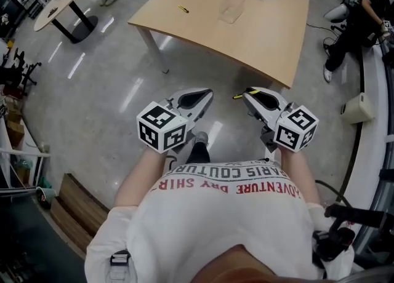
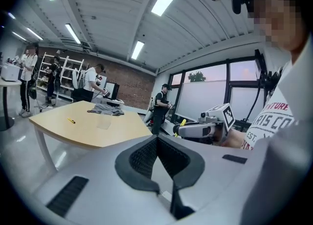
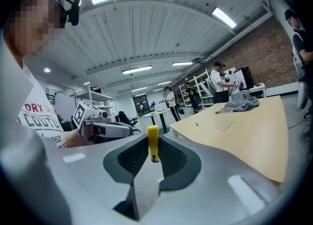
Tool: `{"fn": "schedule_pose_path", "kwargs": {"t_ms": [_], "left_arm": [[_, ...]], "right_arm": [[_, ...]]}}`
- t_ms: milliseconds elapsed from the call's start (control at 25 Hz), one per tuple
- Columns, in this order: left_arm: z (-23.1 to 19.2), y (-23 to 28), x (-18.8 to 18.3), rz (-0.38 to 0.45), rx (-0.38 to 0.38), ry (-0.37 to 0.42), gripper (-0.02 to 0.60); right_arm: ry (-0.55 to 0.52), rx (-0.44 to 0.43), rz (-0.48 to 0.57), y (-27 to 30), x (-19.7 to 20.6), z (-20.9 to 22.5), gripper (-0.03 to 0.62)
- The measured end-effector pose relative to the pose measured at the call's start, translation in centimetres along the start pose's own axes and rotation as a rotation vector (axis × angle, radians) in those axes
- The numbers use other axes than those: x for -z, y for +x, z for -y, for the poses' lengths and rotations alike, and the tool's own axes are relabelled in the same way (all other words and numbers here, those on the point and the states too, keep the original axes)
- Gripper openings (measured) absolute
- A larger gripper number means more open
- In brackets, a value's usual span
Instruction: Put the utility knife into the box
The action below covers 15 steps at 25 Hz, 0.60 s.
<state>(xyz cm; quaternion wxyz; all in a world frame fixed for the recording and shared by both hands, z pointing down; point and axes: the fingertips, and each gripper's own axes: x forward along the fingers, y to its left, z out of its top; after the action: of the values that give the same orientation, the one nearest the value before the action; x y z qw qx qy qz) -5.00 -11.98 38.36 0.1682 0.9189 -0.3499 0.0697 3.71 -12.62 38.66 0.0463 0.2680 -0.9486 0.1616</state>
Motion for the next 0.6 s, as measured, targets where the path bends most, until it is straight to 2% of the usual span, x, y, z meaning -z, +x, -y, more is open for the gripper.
{"fn": "schedule_pose_path", "kwargs": {"t_ms": [200,320,440,600], "left_arm": [[-13.9,3.3,-4.6,-0.025,0.007,0.004,0.002],[-20.5,5.0,-6.9,-0.035,0.02,-0.014,0.002],[-25.1,7.1,-9.6,-0.031,0.034,-0.012,0.002],[-29.2,10.7,-11.9,-0.024,0.055,-0.014,0.002]], "right_arm": [[0.019,0.046,-0.014,11.5,-4.0,7.6,0.058],[0.002,0.078,-0.007,16.9,-7.2,11.2,0.058],[-0.007,0.1,0.0,20.4,-9.9,14.3,0.058],[-0.01,0.114,-0.003,23.3,-11.6,18.3,0.058]]}}
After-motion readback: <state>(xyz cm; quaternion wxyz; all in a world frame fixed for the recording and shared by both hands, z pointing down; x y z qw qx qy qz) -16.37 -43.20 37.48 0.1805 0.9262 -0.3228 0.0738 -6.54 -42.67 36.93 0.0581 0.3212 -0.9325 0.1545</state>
